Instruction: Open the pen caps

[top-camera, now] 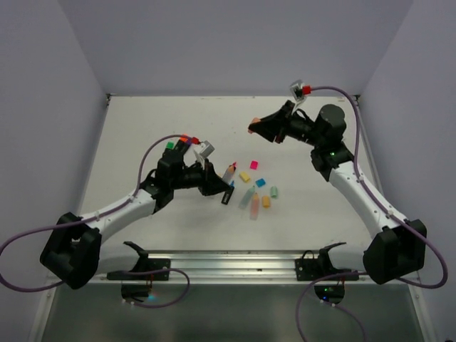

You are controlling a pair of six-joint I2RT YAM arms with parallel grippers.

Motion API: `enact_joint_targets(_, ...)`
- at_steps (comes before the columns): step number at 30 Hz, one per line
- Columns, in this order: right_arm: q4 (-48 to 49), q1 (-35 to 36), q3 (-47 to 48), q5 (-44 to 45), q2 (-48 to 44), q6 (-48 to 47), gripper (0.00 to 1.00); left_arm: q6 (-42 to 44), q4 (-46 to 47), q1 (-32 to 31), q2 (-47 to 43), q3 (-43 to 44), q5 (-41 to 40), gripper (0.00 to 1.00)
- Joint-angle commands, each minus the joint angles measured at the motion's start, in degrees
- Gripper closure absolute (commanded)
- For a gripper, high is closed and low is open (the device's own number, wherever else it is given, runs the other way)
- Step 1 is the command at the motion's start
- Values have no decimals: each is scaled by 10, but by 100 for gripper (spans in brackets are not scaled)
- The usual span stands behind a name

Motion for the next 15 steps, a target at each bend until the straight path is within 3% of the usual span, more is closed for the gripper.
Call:
enact_joint_targets(1, -133, -2, 3, 79, -12, -71, 100, 32, -70, 0, 21, 58, -109, 100)
enact_joint_targets(7, -304, -2, 36, 212, 48, -122, 100, 56, -155, 0, 100, 144, -262, 100)
enact_joint_targets(15, -359, -2, 54, 269, 161, -128, 100, 89, -207, 0, 239, 237, -312, 100)
